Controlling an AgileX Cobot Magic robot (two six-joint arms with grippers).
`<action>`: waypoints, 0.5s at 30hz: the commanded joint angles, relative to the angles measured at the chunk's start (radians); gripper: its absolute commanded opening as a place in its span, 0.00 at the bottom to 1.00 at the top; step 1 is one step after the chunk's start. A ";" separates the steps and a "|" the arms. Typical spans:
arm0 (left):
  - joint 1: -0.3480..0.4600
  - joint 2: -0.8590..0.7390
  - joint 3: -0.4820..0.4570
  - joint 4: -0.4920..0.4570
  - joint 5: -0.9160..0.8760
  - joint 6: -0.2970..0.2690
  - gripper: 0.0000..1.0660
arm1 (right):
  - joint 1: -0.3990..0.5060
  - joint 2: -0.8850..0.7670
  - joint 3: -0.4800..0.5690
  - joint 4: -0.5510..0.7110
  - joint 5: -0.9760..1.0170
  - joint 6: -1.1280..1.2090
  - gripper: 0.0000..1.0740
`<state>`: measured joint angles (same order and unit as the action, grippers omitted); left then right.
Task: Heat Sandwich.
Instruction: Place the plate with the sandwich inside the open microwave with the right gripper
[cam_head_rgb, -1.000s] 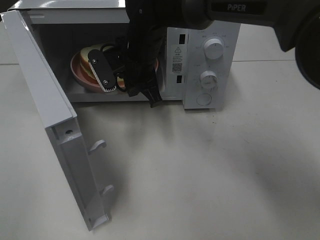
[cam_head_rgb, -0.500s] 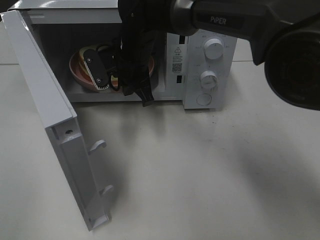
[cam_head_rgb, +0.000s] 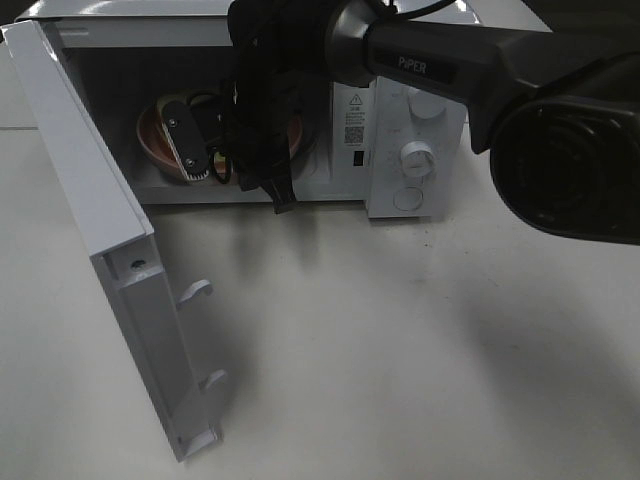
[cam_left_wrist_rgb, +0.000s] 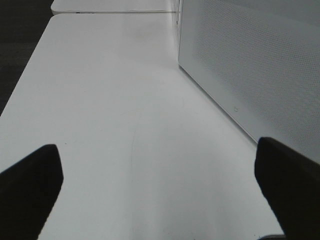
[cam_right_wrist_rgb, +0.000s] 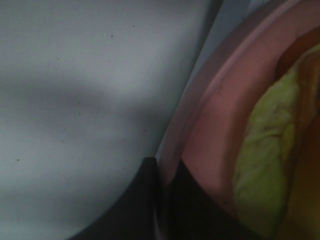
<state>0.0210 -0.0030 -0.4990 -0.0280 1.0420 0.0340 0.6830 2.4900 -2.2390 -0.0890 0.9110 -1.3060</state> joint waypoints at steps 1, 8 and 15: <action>0.002 -0.027 0.003 0.000 -0.005 0.002 0.95 | -0.009 -0.004 -0.027 -0.004 -0.022 0.010 0.02; 0.002 -0.027 0.003 0.000 -0.005 0.002 0.95 | -0.020 0.015 -0.042 -0.005 -0.049 0.018 0.03; 0.002 -0.027 0.003 0.000 -0.005 0.002 0.95 | -0.020 0.015 -0.042 -0.003 -0.064 0.017 0.04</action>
<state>0.0210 -0.0030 -0.4990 -0.0280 1.0420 0.0340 0.6670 2.5120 -2.2670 -0.0890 0.8820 -1.2940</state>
